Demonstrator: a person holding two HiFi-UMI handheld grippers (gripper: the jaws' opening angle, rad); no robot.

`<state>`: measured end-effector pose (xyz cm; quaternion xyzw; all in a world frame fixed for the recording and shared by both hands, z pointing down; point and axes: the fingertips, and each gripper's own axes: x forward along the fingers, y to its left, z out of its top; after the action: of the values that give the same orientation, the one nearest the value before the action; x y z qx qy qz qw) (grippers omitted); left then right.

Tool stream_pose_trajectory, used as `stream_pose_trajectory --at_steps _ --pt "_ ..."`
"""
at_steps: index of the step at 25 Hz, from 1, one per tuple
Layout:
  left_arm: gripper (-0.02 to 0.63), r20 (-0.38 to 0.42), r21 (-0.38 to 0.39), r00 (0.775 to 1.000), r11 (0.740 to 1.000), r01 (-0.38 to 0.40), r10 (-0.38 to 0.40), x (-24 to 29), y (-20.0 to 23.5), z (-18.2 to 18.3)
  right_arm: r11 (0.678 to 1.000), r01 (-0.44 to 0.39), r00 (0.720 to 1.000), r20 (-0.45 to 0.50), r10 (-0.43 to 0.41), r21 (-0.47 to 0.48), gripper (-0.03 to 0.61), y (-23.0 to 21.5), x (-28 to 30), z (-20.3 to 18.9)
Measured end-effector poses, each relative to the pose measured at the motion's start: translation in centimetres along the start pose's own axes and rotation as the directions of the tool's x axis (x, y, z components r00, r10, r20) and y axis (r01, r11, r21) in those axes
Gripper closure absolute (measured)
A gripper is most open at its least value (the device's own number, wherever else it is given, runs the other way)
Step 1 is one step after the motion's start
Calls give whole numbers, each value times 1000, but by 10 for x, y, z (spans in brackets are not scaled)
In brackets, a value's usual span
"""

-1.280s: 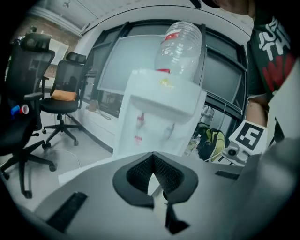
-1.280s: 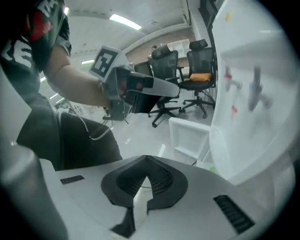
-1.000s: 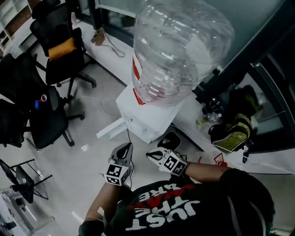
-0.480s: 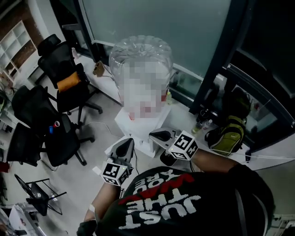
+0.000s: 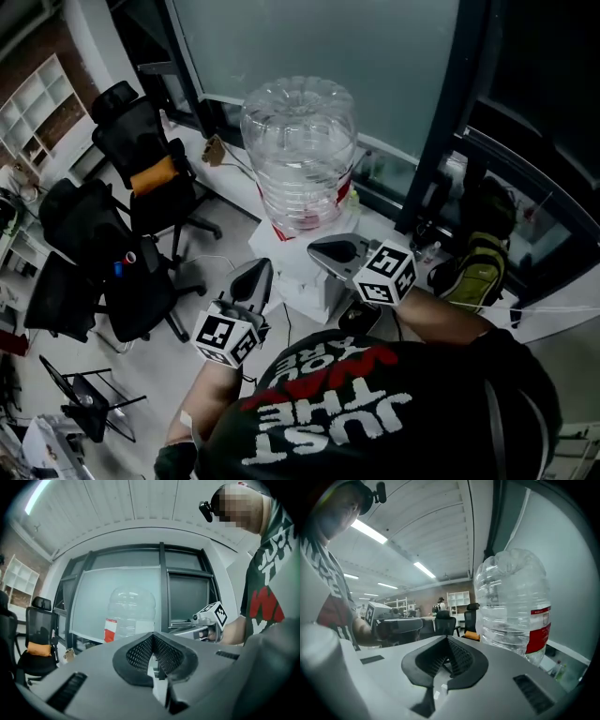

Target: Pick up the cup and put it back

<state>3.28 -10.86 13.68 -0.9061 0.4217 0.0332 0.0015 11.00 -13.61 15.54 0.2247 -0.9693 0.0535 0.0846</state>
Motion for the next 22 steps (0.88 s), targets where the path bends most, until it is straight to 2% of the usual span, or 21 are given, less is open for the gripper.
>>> stream_pose_trajectory --at_steps 9,22 --pt "614 9 -28 1000 1000 -4 4 -1 -1 3 999 29 1000 -4 -29 20 545 -4 -2 9" --pt "614 -1 -56 1000 998 -2 2 -5 -3 -1 999 31 999 -15 -31 -20 546 4 -5 6"
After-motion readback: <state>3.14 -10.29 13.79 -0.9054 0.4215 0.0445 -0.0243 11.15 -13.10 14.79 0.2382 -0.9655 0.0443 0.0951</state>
